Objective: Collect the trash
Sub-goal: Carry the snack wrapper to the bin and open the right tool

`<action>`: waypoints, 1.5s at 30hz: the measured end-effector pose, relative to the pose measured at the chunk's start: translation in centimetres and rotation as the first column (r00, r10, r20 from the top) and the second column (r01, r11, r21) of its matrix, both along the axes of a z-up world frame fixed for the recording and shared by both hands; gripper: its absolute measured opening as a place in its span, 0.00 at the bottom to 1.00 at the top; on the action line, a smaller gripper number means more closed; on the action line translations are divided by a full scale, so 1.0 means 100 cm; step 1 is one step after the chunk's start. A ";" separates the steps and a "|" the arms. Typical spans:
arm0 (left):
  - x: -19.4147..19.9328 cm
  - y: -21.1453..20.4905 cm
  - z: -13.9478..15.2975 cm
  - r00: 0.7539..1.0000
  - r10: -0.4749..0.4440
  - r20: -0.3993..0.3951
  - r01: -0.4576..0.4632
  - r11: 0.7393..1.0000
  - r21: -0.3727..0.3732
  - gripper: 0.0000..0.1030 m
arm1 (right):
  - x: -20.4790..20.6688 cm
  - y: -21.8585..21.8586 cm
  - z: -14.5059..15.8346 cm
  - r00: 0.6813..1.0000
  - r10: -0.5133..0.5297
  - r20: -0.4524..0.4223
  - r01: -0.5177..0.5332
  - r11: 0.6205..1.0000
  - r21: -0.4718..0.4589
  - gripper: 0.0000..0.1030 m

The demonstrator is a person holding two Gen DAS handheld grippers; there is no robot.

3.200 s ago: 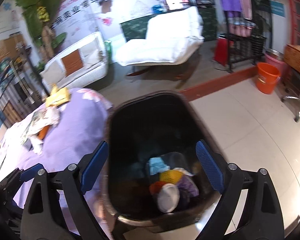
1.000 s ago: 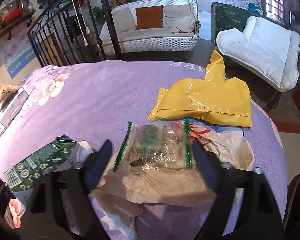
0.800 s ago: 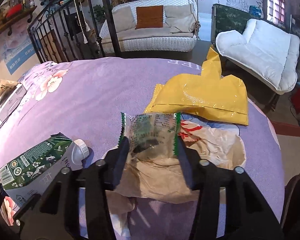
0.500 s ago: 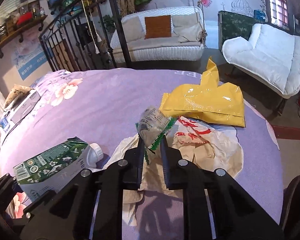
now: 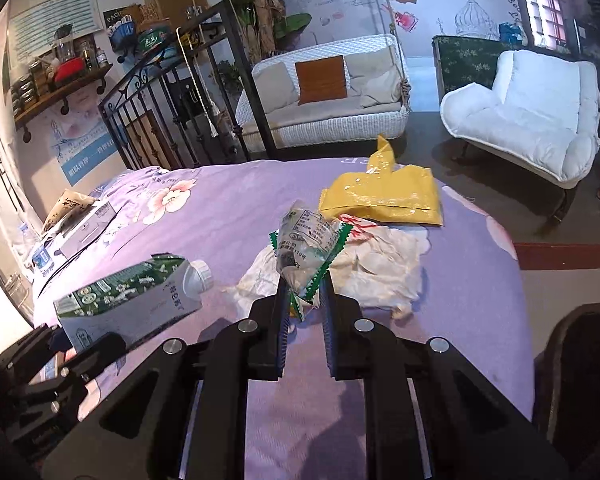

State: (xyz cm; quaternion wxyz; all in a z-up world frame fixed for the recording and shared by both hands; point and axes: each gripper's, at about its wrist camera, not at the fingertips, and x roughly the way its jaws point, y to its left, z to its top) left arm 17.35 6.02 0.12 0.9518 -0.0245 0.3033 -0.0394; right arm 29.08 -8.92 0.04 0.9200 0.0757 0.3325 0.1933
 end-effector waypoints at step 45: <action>-0.045 -0.200 -0.009 0.856 -0.516 0.024 0.516 0.855 -0.045 0.48 | -0.119 -0.268 -0.093 0.799 -0.533 -0.278 0.528 0.844 -0.098 0.16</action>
